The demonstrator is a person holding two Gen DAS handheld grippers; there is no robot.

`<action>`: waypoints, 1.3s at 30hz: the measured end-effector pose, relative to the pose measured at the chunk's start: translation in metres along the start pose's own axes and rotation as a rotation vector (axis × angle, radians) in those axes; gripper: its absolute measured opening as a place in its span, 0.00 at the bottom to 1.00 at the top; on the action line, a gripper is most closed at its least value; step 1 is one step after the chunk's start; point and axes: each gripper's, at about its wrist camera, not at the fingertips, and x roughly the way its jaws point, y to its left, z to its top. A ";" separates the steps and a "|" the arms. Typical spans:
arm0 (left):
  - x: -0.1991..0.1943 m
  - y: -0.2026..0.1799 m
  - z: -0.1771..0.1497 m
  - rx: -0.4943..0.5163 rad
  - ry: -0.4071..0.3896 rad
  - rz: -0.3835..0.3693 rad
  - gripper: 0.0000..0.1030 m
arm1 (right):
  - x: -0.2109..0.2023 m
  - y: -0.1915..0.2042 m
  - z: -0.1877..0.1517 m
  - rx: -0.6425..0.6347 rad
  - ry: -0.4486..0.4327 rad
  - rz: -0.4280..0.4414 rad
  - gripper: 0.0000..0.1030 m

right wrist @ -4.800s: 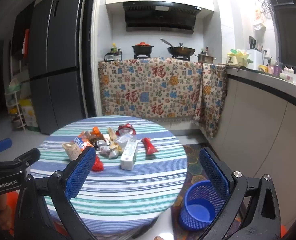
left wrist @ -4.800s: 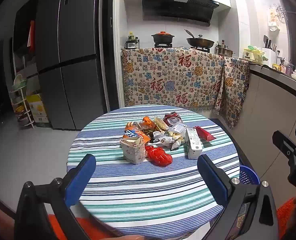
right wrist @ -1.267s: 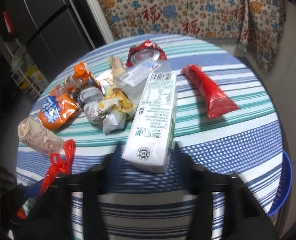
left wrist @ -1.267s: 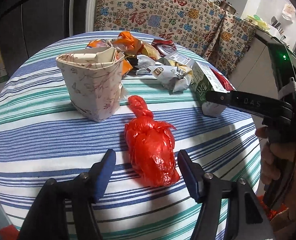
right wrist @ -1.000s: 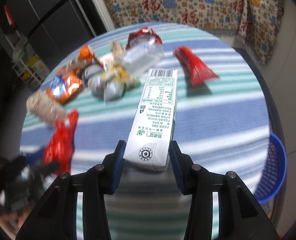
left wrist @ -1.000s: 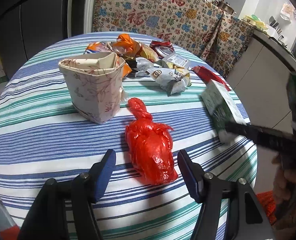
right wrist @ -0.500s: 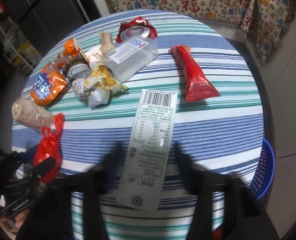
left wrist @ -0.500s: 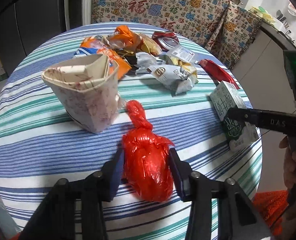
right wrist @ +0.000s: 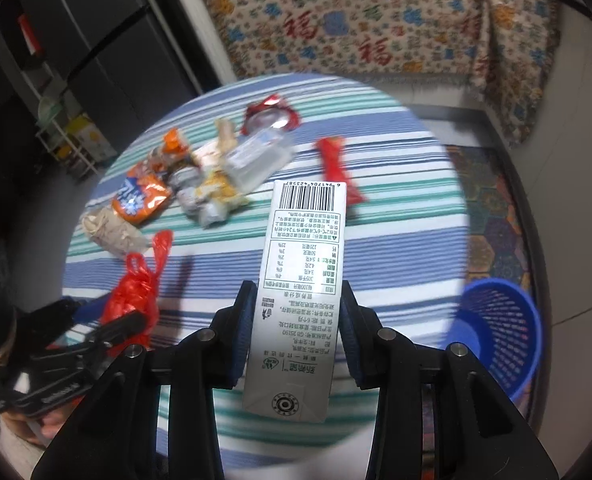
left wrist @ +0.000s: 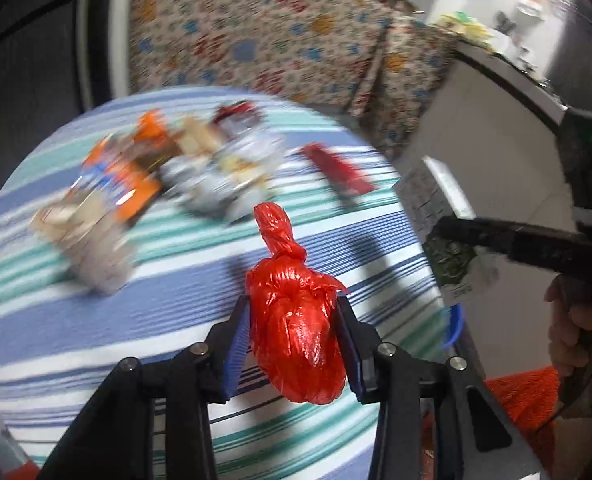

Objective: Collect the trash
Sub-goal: 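Carry the red bag and milk carton over the blue wastebasket with both tools, then open both tools to drop the bag and carton into the wastebasket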

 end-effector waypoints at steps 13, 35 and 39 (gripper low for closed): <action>0.091 -0.172 0.057 0.177 0.049 -0.185 0.40 | -0.046 -0.177 -0.012 0.212 -0.030 -0.171 0.39; 0.262 -0.282 0.020 0.291 0.172 -0.204 0.41 | 0.013 -0.324 -0.053 0.367 0.028 -0.166 0.39; 0.275 -0.286 0.018 0.297 0.179 -0.195 0.42 | 0.019 -0.332 -0.055 0.383 0.038 -0.157 0.42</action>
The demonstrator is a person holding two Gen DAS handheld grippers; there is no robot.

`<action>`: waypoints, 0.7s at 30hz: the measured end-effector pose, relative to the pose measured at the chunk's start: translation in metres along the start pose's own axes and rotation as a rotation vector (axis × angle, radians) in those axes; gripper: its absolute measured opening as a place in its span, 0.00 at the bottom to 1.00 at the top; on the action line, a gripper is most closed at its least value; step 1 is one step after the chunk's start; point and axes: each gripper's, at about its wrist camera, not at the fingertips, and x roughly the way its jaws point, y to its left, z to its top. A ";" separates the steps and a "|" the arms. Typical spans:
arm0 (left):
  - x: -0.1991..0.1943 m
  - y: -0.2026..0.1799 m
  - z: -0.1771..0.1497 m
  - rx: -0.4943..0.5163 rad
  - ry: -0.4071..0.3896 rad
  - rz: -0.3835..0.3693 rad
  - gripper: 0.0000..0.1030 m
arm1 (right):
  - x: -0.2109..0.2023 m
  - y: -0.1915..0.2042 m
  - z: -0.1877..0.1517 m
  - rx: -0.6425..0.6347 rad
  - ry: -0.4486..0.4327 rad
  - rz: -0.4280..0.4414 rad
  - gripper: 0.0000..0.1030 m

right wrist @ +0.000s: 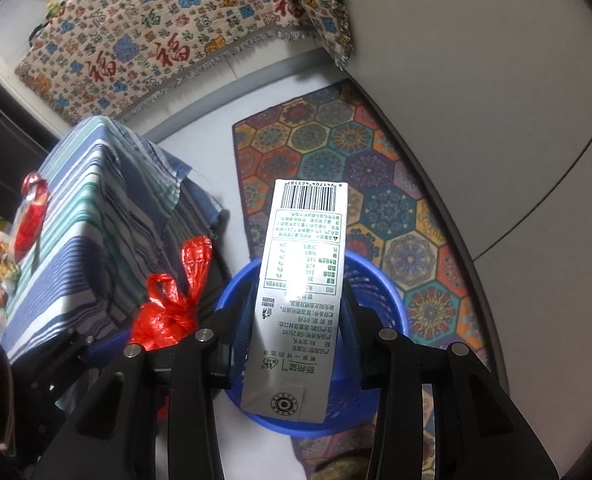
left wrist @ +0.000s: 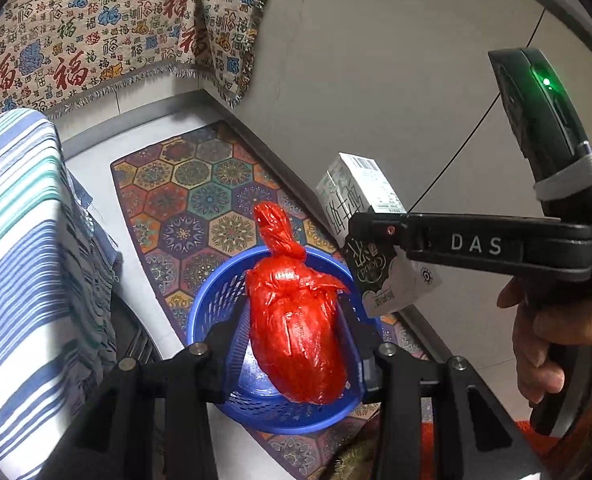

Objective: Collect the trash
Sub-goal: 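Open both tools to drop the bag and carton into the wastebasket, then move both tools back over the table toward the paper cup and red wrapper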

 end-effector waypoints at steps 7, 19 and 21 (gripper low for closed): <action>0.007 0.002 0.002 0.004 -0.017 0.005 0.62 | 0.001 -0.012 0.004 0.046 -0.019 -0.008 0.59; -0.093 0.029 -0.013 -0.044 -0.183 0.069 0.62 | -0.078 0.020 0.004 -0.020 -0.267 -0.058 0.83; -0.115 0.047 -0.026 -0.087 -0.181 0.075 0.62 | -0.091 0.032 0.001 -0.049 -0.310 -0.063 0.86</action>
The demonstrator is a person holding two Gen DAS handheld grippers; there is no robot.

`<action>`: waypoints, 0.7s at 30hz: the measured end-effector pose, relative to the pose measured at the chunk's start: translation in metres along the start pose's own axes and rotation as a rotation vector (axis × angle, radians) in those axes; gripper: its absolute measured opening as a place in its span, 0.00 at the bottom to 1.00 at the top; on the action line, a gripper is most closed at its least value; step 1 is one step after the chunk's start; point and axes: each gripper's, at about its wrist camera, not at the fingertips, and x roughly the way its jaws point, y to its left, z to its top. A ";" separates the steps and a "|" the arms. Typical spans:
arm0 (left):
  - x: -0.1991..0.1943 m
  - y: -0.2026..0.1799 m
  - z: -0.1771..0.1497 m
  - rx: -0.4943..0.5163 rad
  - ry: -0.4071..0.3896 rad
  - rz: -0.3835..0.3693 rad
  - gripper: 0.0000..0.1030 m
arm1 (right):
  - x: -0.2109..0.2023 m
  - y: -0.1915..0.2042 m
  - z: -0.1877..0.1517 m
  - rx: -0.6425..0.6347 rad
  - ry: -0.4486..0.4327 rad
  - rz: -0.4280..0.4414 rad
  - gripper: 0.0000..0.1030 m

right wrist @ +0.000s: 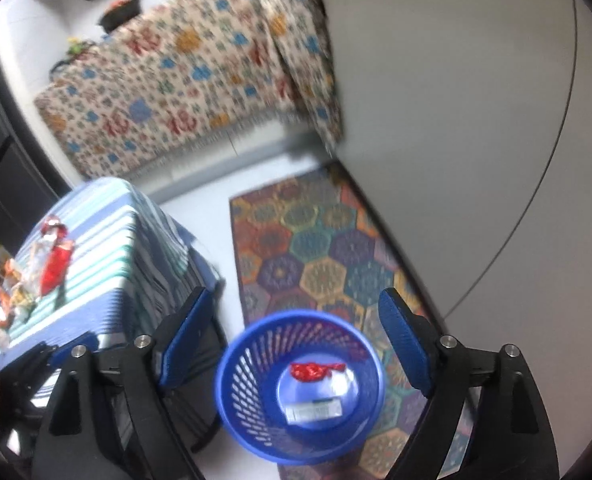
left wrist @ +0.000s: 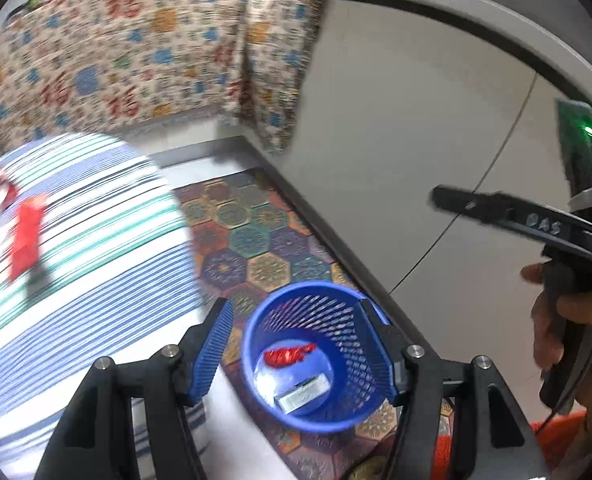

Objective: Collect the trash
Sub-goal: 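Move both tools back over the table toward the paper cup and red wrapper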

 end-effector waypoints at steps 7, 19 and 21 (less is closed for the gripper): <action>-0.089 0.071 -0.039 -0.061 -0.019 0.089 0.62 | -0.059 0.067 -0.008 -0.088 -0.141 -0.018 0.89; -0.216 0.164 -0.093 -0.149 -0.126 0.260 0.75 | -0.137 0.228 -0.019 -0.247 -0.196 0.094 0.95; -0.215 0.175 -0.102 -0.167 -0.123 0.296 0.75 | -0.128 0.248 -0.028 -0.293 -0.192 0.123 0.95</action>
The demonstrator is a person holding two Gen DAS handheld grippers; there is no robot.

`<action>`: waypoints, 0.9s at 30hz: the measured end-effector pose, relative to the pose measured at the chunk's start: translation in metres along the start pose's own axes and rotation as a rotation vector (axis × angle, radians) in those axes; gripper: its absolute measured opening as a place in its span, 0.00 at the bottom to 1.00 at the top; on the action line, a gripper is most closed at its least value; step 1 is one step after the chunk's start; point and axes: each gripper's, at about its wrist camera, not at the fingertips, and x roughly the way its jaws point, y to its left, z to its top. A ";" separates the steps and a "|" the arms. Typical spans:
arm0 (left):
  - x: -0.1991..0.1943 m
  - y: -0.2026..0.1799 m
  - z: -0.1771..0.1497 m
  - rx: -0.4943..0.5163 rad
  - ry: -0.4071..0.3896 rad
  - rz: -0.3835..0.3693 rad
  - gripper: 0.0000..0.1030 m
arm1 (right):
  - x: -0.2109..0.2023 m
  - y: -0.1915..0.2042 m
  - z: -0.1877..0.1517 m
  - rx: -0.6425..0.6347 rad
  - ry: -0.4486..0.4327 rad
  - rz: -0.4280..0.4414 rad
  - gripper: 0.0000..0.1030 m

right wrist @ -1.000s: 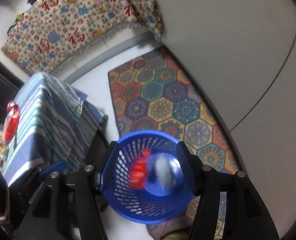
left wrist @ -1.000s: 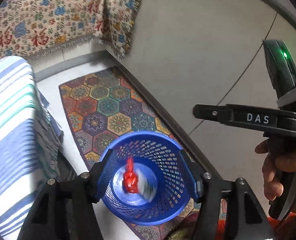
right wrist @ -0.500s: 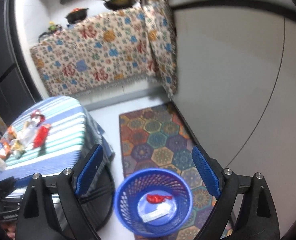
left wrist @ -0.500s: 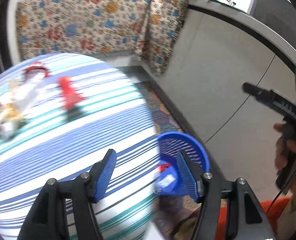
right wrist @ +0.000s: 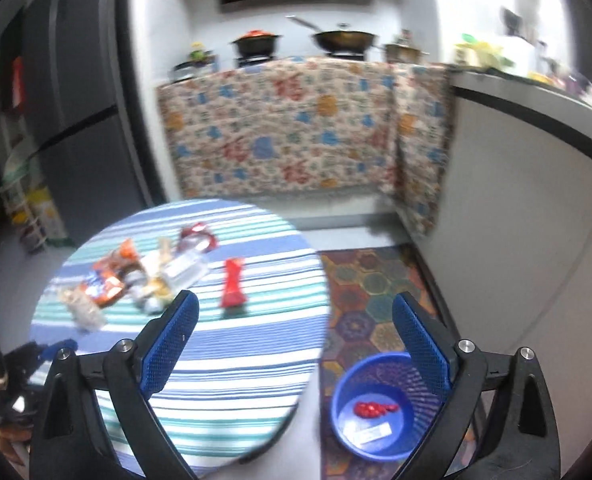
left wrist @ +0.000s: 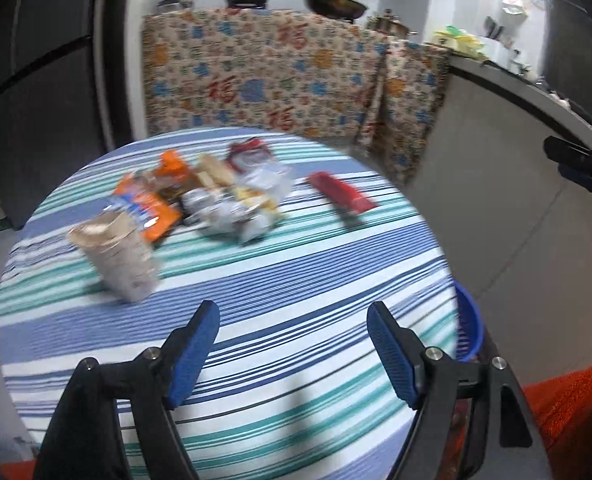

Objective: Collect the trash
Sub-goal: 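Move both tools back over the table toward the paper cup and red wrapper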

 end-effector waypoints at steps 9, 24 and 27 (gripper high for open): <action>0.035 0.053 -0.021 -0.043 0.038 0.188 0.75 | 0.103 0.065 -0.052 -0.103 0.114 0.141 0.94; 0.063 0.103 -0.022 -0.096 0.090 0.254 0.77 | 0.171 0.100 -0.099 -0.204 0.275 0.170 0.94; 0.065 0.107 -0.017 -0.088 0.107 0.250 0.77 | 0.176 0.100 -0.103 -0.202 0.305 0.171 0.94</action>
